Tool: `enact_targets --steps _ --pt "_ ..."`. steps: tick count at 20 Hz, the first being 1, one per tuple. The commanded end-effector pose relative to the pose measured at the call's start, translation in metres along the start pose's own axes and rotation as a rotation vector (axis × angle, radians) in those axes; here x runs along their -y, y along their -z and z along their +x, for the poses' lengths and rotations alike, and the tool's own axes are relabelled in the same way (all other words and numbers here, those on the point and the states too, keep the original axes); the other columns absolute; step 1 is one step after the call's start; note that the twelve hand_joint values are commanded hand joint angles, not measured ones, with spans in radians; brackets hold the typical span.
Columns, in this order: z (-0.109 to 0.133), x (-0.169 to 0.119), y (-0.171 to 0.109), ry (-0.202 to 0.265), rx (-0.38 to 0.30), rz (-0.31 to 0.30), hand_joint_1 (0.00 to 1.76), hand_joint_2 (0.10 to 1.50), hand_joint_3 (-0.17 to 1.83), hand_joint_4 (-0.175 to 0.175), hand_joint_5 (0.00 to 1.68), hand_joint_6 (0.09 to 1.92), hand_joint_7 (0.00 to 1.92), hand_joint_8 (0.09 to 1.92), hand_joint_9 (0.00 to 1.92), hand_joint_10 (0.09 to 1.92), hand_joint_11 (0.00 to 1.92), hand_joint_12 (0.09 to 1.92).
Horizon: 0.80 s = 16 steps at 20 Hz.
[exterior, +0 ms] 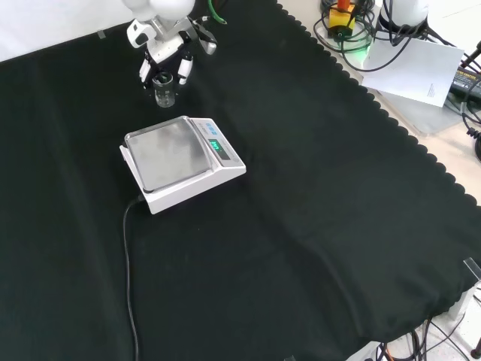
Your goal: Pick up the beaker.
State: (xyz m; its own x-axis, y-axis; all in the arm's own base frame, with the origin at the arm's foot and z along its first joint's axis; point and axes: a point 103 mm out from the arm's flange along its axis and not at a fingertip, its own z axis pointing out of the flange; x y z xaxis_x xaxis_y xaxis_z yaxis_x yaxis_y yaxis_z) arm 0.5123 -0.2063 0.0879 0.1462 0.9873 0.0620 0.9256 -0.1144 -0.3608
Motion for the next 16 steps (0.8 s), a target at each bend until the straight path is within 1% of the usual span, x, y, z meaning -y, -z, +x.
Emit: enact_targets --steps 1,3,4,7,10,12,14,16 --pt "0.006 -0.001 0.02 0.047 -0.005 -0.063 1.12 1.16 0.03 -0.175 0.86 1.17 0.94 0.81 1.18 0.53 1.22 0.77" --pt "0.007 0.0 0.033 0.056 -0.008 -0.044 1.13 1.16 0.02 -0.175 0.88 1.16 1.0 0.79 1.22 0.53 1.25 0.75" --pt "0.009 0.001 0.041 0.061 0.003 -0.02 1.13 1.16 0.01 -0.175 0.89 1.15 1.02 0.79 1.23 0.53 1.26 0.74" --pt "0.015 0.005 0.066 0.079 0.068 0.042 1.13 1.16 0.01 -0.175 0.89 1.15 1.05 0.78 1.25 0.53 1.27 0.73" --pt "0.026 0.014 0.092 0.111 0.084 0.084 1.13 1.16 0.01 -0.175 0.89 1.15 1.06 0.78 1.25 0.53 1.27 0.73" --pt "0.037 0.021 0.107 0.133 0.117 0.089 1.13 1.16 0.01 -0.175 0.9 1.14 1.06 0.78 1.26 0.53 1.27 0.73" --pt "0.048 0.028 0.121 0.151 0.15 0.072 1.13 1.16 0.01 -0.175 0.9 1.14 1.07 0.78 1.26 0.53 1.28 0.72" --pt "0.057 0.033 0.13 0.169 0.153 0.056 1.13 1.16 0.01 -0.175 0.9 1.14 1.07 0.78 1.26 0.53 1.28 0.72"
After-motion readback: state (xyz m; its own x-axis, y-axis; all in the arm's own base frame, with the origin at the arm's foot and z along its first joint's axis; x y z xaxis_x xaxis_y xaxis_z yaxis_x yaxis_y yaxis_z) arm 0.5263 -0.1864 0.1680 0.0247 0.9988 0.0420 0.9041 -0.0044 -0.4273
